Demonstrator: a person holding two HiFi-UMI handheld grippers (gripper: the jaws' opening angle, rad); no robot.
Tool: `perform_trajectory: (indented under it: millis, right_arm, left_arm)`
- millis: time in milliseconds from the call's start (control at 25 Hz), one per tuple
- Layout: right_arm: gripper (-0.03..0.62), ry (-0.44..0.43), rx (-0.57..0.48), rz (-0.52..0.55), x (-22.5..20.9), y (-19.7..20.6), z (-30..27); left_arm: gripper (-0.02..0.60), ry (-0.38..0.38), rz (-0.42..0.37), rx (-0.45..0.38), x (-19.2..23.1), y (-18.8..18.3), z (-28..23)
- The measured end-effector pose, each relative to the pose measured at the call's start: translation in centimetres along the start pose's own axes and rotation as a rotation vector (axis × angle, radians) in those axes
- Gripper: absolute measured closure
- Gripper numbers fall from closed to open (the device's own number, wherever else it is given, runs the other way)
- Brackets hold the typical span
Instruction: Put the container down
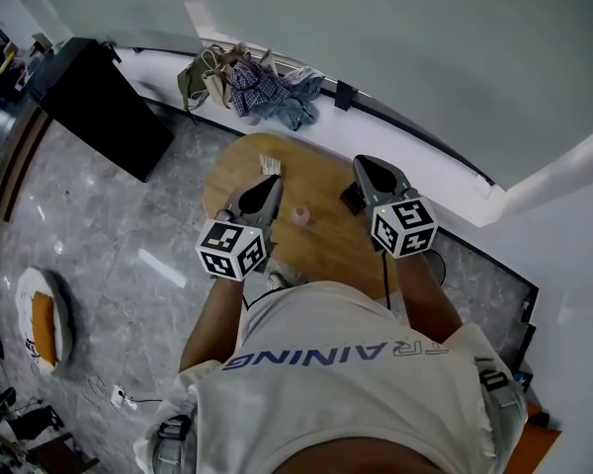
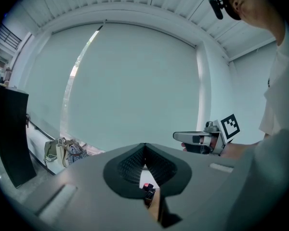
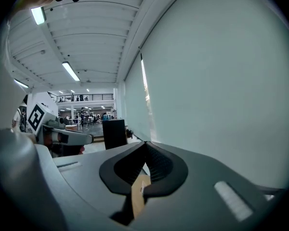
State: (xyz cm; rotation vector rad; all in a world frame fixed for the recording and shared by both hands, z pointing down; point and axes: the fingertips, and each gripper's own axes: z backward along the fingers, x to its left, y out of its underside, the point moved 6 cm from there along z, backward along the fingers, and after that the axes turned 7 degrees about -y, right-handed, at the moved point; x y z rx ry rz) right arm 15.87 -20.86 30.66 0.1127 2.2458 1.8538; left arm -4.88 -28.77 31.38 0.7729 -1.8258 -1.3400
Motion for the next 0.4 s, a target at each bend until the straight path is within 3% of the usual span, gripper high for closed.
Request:
perform_trajectory:
  millis: [400]
  right_arm:
    - [0.580,-0.010,0.003,0.009,-0.03,0.29,-0.11]
  left_arm:
    - [0.581,0.003,0.000,0.009,-0.55,0.21,-0.34]
